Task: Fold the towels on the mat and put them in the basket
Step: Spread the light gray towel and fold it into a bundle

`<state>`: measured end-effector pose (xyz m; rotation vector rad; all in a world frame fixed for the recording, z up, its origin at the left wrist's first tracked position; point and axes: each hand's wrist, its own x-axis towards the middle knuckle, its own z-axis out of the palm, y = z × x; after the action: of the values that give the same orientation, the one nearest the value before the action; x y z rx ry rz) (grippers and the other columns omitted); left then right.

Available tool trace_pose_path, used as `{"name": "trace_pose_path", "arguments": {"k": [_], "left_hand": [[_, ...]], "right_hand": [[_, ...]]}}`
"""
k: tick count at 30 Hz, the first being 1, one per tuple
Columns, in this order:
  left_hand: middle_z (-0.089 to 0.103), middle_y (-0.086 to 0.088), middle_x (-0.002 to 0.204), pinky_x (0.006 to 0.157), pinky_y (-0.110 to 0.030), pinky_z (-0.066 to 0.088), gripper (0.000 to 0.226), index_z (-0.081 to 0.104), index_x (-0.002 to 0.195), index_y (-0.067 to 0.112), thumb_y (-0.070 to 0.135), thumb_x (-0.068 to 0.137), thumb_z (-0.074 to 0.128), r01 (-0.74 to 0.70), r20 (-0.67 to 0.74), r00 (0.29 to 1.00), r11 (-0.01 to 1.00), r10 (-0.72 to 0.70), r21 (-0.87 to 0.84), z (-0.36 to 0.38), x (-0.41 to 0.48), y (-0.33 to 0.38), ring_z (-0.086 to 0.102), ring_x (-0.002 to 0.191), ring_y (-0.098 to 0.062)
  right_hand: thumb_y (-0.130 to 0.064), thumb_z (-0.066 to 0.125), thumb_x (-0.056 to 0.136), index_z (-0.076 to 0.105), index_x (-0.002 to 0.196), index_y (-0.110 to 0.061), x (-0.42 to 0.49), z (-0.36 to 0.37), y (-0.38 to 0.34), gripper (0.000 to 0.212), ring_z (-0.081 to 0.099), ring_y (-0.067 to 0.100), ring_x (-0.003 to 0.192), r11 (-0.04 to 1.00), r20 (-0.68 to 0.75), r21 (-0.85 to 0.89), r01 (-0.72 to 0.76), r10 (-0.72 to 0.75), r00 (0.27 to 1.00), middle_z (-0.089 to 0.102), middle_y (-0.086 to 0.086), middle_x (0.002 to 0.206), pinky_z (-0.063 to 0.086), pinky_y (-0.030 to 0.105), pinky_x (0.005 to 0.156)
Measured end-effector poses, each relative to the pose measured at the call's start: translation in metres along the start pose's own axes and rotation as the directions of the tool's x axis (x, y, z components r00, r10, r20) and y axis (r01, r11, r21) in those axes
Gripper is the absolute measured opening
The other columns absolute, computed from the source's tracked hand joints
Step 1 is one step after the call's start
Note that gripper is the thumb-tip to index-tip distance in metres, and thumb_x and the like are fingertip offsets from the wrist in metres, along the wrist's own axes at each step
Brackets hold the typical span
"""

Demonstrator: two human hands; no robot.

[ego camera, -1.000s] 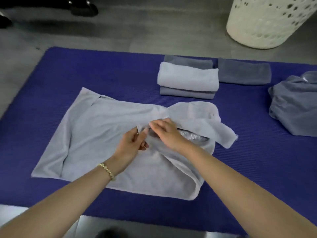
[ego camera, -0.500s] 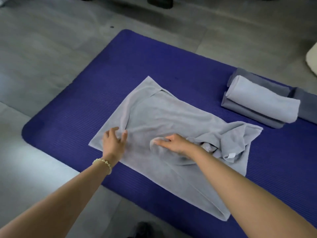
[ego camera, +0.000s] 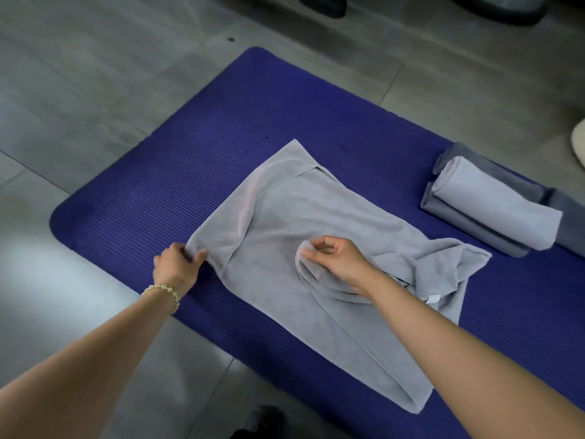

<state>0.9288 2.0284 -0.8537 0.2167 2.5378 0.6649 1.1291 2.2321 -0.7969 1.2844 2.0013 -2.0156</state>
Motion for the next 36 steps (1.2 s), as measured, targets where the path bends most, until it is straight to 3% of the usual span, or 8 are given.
{"name": "trace_pose_path", "arguments": {"k": [2,5,11,14,18,25,30,36], "left_hand": [[0.053,-0.003,0.072,0.062,-0.034,0.043,0.032,0.053,0.078,0.008,0.035,0.089,0.063,-0.033,0.030,0.999,0.980,0.039,-0.197,0.000,-0.006,0.012,0.053,0.073,-0.025],[0.060,0.001,0.080,0.062,-0.022,0.045,0.029,0.059,0.090,0.003,0.032,0.091,0.063,-0.150,0.070,0.976,0.867,0.207,-0.475,0.001,-0.025,0.050,0.055,0.073,-0.015],[0.055,-0.029,0.077,0.064,-0.051,0.047,0.028,0.055,0.093,0.007,0.035,0.095,0.054,-0.263,0.232,0.774,0.634,0.588,-0.727,0.006,-0.085,0.142,0.051,0.072,-0.029],[0.054,-0.018,0.067,0.056,-0.041,0.042,0.025,0.056,0.086,0.010,0.030,0.099,0.048,-0.246,0.275,0.684,0.568,0.676,-0.785,0.014,-0.121,0.171,0.049,0.062,-0.027],[0.041,-0.012,0.064,0.057,-0.038,0.032,0.027,0.057,0.077,0.021,0.026,0.100,0.045,-0.186,0.328,0.613,0.535,0.718,-0.824,0.028,-0.159,0.194,0.033,0.059,-0.025],[0.056,0.018,0.054,0.056,-0.010,0.043,0.026,0.053,0.085,0.010,0.014,0.104,0.035,-0.157,0.418,0.515,0.561,0.749,-0.813,0.058,-0.204,0.217,0.053,0.051,0.004],[0.060,0.000,0.078,0.075,-0.022,0.049,0.026,0.058,0.090,0.002,0.021,0.100,0.044,-0.222,0.431,0.471,0.577,0.769,-0.786,0.080,-0.226,0.226,0.057,0.076,-0.007],[0.055,-0.014,0.080,0.077,-0.032,0.045,0.022,0.050,0.086,0.005,0.020,0.100,0.044,-0.053,0.440,0.574,0.568,0.690,-0.821,0.103,-0.231,0.232,0.053,0.079,-0.023]], "right_hand": [[-0.019,0.071,0.086,0.063,0.082,-0.020,-0.009,-0.009,-0.001,0.008,0.059,-0.002,0.063,0.999,-0.033,-0.039,0.007,-0.008,0.999,0.065,-0.004,0.075,0.045,0.010,0.065],[-0.024,0.066,0.089,0.058,0.083,-0.020,-0.028,-0.025,-0.007,0.011,0.054,0.007,0.065,0.993,-0.059,-0.113,0.027,-0.033,0.998,0.063,0.006,0.077,0.042,0.017,0.064],[-0.020,0.065,0.089,0.064,0.085,-0.020,-0.093,-0.047,-0.043,0.003,0.048,0.004,0.052,0.968,0.023,-0.136,0.213,-0.212,0.977,0.060,0.006,0.053,0.039,0.015,0.058],[-0.026,0.068,0.081,0.067,0.083,-0.025,-0.120,-0.065,-0.061,0.002,0.056,0.016,0.062,0.950,-0.061,-0.106,0.294,-0.301,0.952,0.067,0.022,0.068,0.045,0.024,0.062],[-0.008,0.066,0.085,0.068,0.087,-0.016,-0.134,-0.097,-0.065,0.008,0.067,0.002,0.074,0.930,-0.178,-0.083,0.358,-0.367,0.913,0.073,-0.007,0.077,0.051,0.013,0.073],[-0.011,0.071,0.081,0.073,0.087,-0.019,-0.154,-0.122,-0.041,0.011,0.067,0.003,0.085,0.899,-0.270,-0.146,0.413,-0.438,0.858,0.072,-0.009,0.087,0.049,0.013,0.079],[-0.011,0.070,0.082,0.073,0.090,-0.012,-0.162,-0.141,-0.010,0.008,0.068,0.006,0.079,0.921,-0.414,-0.048,0.387,-0.371,0.831,0.072,-0.002,0.084,0.051,0.014,0.071],[-0.024,0.067,0.083,0.064,0.089,-0.009,-0.164,-0.154,0.025,0.017,0.063,0.013,0.073,0.951,-0.308,0.154,0.270,-0.213,0.927,0.066,0.007,0.080,0.051,0.022,0.070]]}}
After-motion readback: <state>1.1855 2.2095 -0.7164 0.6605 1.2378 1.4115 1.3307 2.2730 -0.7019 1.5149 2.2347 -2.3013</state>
